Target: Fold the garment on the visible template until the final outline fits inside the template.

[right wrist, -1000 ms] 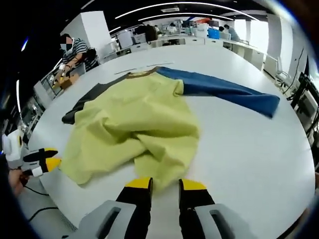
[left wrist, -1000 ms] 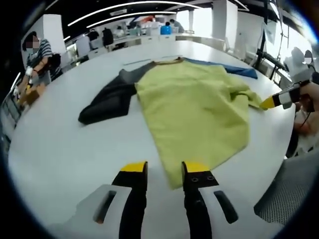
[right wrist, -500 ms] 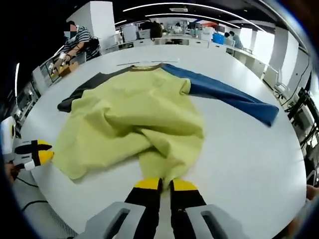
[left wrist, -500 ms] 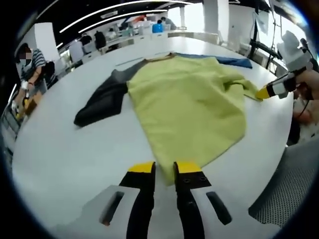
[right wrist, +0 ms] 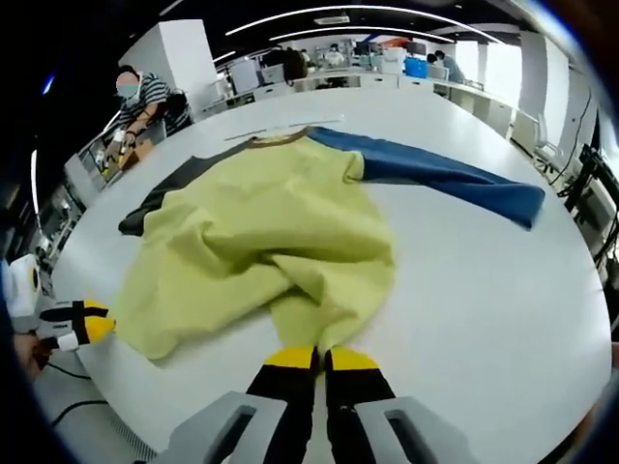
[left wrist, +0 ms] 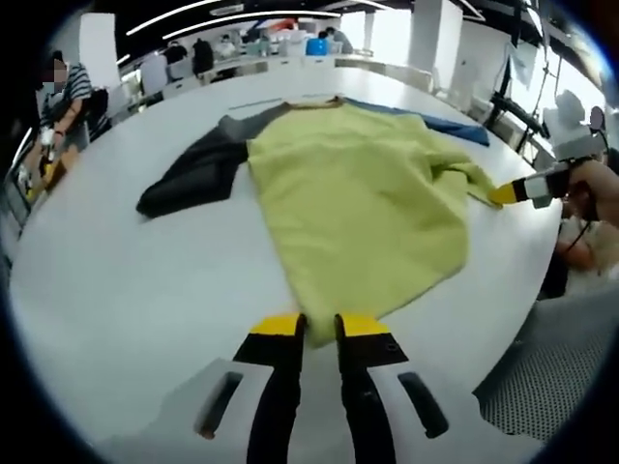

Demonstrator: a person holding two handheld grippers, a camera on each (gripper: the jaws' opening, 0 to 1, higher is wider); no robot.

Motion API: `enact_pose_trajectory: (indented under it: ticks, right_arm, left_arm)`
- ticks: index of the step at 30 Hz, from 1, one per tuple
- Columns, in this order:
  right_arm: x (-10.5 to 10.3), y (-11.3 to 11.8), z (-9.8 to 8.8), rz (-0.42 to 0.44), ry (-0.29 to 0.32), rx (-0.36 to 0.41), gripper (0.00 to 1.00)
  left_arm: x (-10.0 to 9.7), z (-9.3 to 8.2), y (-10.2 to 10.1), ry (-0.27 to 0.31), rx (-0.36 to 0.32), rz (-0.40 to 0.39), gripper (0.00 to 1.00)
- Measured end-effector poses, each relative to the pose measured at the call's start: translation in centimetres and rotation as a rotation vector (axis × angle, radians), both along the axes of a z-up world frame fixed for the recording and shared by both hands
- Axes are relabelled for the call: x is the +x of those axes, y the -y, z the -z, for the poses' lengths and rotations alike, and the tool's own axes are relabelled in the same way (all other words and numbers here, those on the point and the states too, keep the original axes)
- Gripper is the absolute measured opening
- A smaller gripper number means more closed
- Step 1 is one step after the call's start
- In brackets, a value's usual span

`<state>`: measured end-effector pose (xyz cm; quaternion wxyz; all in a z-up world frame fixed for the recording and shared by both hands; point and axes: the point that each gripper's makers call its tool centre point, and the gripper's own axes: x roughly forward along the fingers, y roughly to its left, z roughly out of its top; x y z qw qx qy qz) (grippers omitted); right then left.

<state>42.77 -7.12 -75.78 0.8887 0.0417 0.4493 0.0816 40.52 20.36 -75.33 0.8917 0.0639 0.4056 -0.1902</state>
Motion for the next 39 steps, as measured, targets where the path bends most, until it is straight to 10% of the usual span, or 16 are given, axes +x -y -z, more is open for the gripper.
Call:
enact_pose_trajectory:
  ticks: [21,39]
  right_arm:
    - [-2.2,1.8,-2.7,-0.158,0.016,0.050,0.00]
    - [-4.9,3.2,-2.8,-0.265,-0.070,0.044,0.00]
  left_arm:
    - [1.5,-4.2,-2.6,0.080,-0.061,-0.080,0.00]
    - [-0.8,-4.2,-3.4,0.032,-0.068,-0.068,0.00]
